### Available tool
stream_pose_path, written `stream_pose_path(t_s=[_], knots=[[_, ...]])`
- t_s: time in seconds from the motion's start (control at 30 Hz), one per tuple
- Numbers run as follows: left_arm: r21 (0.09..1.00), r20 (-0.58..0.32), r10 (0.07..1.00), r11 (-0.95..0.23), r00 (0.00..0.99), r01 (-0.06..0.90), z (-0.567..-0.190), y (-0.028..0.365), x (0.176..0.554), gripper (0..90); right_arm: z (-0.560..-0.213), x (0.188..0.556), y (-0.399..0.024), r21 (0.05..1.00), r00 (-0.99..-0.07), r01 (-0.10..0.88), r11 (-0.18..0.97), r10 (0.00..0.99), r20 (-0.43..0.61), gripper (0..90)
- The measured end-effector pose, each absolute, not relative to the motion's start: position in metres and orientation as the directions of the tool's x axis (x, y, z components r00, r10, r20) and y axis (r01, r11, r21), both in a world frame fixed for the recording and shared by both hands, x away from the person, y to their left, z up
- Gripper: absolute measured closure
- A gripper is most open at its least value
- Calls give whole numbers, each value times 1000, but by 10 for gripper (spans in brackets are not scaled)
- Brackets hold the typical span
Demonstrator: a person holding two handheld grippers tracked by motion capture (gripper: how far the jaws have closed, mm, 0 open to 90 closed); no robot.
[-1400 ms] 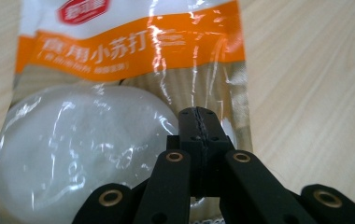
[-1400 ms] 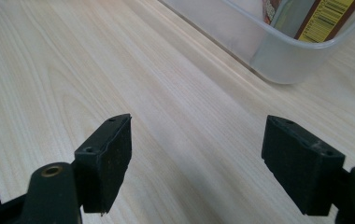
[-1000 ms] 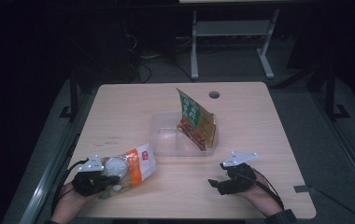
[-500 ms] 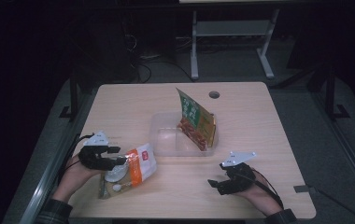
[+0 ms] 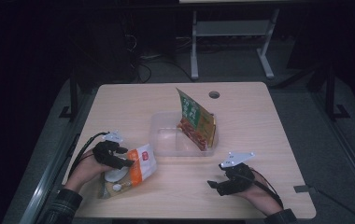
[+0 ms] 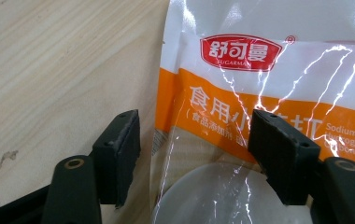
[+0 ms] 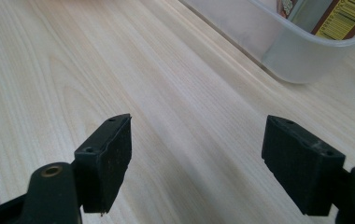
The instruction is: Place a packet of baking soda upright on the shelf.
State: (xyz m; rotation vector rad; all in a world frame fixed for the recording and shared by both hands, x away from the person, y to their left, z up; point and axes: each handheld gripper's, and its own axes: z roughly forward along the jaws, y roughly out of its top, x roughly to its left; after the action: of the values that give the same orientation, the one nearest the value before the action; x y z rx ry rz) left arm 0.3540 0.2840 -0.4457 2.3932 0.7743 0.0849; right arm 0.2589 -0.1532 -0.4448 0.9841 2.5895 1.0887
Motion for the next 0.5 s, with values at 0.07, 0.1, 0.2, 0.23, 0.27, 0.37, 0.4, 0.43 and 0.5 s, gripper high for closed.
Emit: stream_pose_path(t_s=[0.07,0.1,0.2,0.23,0.27,0.37,0.4,0.43,0.5], knots=[[564,-134,540,-648,831,513,-447,285,354,391,-445,259,-153,684,-767,514,517,634,97,239],[568,-147,541,-639,828,518,-449,285,354,407,-445,259,-154,683,-766,516,516,635,99,239],[559,-168,542,-636,824,532,-451,287,355,448,-445,260,-153,685,-768,512,518,633,96,239],[564,-168,546,-629,821,534,-451,287,355,458,-445,260,-153,685,-769,511,519,632,95,238],[566,-172,547,-626,819,537,-452,288,355,479,-445,260,-153,683,-767,514,518,634,97,238],[554,-181,536,-637,825,536,-451,290,354,641,-445,260,-153,684,-769,511,520,632,94,238],[550,-180,534,-642,826,535,-451,290,354,685,-445,260,-153,685,-768,512,518,633,95,238],[543,-178,532,-648,828,534,-450,290,354,725,-445,260,-154,686,-769,511,519,632,95,239],[536,-179,531,-653,828,535,-450,290,353,782,-445,260,-153,686,-769,510,519,632,93,238]])
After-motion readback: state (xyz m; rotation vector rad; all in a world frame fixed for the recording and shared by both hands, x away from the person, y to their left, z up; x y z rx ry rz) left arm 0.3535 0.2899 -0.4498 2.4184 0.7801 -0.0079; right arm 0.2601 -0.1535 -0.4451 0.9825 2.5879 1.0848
